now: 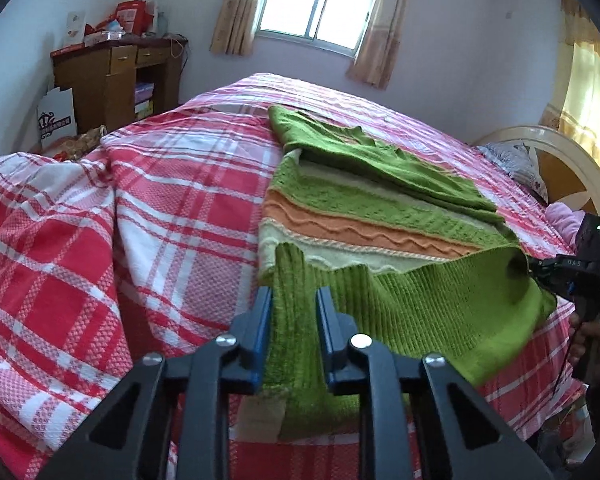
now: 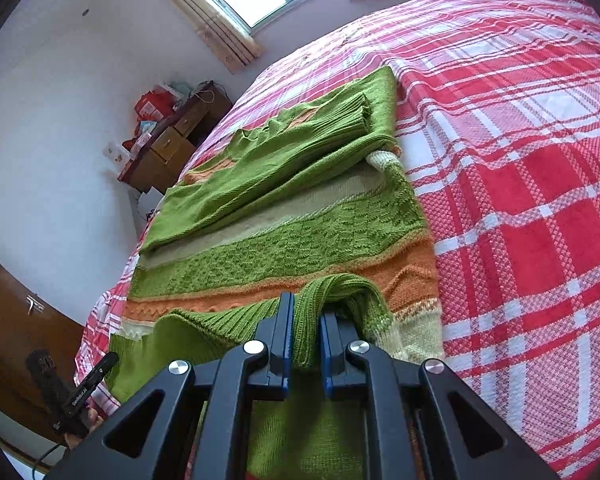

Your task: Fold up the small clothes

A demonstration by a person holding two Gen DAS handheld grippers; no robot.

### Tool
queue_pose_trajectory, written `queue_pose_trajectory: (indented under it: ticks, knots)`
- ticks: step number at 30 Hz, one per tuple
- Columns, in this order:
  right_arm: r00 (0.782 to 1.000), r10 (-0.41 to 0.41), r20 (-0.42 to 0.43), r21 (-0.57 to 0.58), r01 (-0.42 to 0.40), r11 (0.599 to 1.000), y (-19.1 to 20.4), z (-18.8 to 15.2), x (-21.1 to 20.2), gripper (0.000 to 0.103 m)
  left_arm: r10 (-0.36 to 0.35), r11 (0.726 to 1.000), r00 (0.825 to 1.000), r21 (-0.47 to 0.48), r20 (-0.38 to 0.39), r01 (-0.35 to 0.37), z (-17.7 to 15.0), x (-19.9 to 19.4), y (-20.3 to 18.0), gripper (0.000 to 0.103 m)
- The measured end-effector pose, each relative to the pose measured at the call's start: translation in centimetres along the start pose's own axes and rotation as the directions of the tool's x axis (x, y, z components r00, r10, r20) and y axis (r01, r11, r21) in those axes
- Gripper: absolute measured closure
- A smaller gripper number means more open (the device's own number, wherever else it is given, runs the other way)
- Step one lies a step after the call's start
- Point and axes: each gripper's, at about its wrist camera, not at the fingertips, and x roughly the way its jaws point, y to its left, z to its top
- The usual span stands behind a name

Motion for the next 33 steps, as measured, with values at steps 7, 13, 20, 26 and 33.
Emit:
queue_pose_trajectory:
  ticks: [7,13,20,26,33]
  knots:
    - [1.0,-0.001,0.0,0.003,0.001,1.0,0.1,0.1,0.1,0.092,0.023,0.995,0.999,0.099,0.046,-0.028,0.0,-0.8,-1.9,0.08]
    - [1.0,0.005,0.0,0.012,-0.005,1.0,0.1,0.1,0.1,0.092,0.021,0.991,1.0,0.13,0.009,-0.022,-0.2,-0.1,-2.1,0.078]
    - [1.0,0.005,0.003,0.011,-0.005,1.0,0.1,0.1,0.1,0.092,0.016,0.997,0.999,0.07,-0.037,-0.013,-0.8,0.9,-1.2,0.067]
    - [1.0,0.029,-0.006,-0.006,-0.029,1.0,0.8,0.2,-0.7,0.086,0.04,0.998,0.999,0.056,-0.037,-0.038,-0.8,0.7,-1.0,0.096]
    - [0.976,0.114,0.185,-0.034,-0.11,0.993,1.2,1.6,-7.8,0.033,0.054,0.998,0.997,0.045,-0.047,-0.052,-0.6,1.0,-1.0,0.096]
